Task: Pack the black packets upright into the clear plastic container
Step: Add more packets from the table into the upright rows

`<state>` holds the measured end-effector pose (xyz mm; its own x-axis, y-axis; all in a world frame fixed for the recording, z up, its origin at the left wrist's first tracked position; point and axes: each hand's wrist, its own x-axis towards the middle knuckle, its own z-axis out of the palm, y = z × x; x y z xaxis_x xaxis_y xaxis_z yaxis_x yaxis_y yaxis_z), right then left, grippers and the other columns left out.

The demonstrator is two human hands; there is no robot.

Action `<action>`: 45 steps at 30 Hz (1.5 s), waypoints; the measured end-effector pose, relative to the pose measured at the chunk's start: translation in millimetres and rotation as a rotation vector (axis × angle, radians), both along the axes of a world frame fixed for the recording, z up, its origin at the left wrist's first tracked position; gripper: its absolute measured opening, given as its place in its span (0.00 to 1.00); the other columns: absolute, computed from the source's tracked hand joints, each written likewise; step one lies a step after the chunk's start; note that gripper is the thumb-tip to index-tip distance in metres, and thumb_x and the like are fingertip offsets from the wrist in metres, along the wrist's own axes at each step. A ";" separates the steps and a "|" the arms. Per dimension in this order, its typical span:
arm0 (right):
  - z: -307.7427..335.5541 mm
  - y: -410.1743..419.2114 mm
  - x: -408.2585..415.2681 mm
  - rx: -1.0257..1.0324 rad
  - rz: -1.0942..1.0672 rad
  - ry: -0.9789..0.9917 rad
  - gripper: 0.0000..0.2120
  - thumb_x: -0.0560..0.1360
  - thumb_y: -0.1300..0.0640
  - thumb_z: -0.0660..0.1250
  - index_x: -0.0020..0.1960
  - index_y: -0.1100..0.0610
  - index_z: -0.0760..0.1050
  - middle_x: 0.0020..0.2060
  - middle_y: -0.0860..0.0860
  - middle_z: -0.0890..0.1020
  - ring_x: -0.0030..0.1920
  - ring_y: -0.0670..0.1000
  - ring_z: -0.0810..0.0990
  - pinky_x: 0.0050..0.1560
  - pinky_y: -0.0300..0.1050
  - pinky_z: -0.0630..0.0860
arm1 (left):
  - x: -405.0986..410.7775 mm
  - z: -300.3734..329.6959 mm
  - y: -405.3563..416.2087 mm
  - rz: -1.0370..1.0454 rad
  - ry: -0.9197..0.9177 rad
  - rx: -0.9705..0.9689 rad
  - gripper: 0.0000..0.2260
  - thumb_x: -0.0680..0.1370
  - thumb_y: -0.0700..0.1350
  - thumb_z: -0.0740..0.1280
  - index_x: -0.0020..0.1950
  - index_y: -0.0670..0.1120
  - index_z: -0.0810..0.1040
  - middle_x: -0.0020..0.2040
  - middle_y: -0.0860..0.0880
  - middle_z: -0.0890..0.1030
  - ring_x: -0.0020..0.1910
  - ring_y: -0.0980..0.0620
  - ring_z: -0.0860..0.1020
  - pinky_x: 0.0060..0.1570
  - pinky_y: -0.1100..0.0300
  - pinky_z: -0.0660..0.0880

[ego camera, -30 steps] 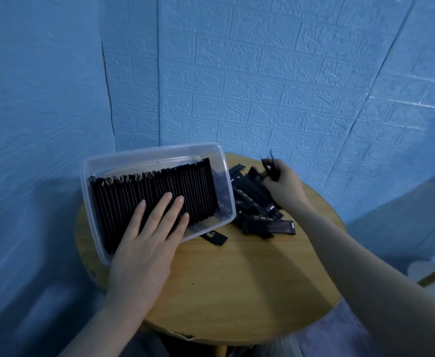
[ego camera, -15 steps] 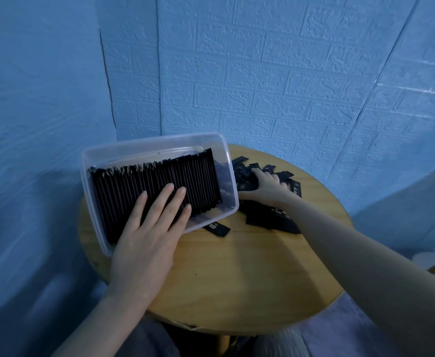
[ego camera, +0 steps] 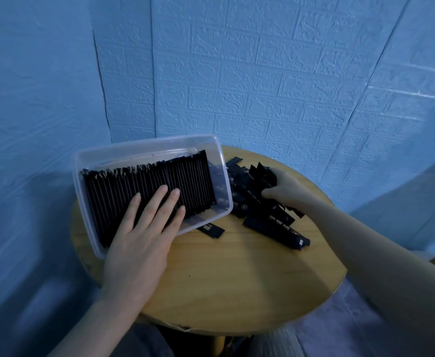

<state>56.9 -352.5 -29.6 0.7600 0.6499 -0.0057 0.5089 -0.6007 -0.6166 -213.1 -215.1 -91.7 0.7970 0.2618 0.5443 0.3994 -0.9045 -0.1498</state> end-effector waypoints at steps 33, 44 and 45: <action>-27.2 -38.4 -26.3 -0.136 0.115 -0.163 0.40 0.71 0.57 0.72 0.77 0.50 0.55 0.68 0.54 0.70 0.67 0.55 0.68 0.64 0.50 0.69 | 0.9 -2.0 0.4 -0.010 0.004 0.000 0.37 0.63 0.28 0.73 0.71 0.43 0.70 0.76 0.41 0.65 0.76 0.41 0.60 0.70 0.35 0.59; -9.8 -46.9 -29.0 0.037 -0.002 -0.100 0.19 0.70 0.62 0.71 0.59 0.54 0.73 0.42 0.51 0.79 0.41 0.50 0.77 0.36 0.40 0.71 | 1.0 -1.2 0.5 -0.005 0.016 -0.008 0.37 0.62 0.28 0.74 0.70 0.42 0.72 0.76 0.41 0.65 0.76 0.41 0.60 0.70 0.35 0.59; -7.6 -48.0 -29.0 0.059 0.002 -0.073 0.16 0.70 0.63 0.70 0.56 0.54 0.74 0.40 0.52 0.79 0.38 0.51 0.78 0.34 0.40 0.70 | 0.8 -1.2 0.6 -0.003 0.018 -0.008 0.37 0.62 0.28 0.74 0.70 0.42 0.72 0.76 0.41 0.65 0.76 0.41 0.60 0.70 0.35 0.59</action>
<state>27.9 -400.5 -37.2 0.7555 0.6492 0.0882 0.5553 -0.5630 -0.6121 -212.3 -214.4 -92.8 0.8072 0.2636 0.5282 0.3942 -0.9068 -0.1498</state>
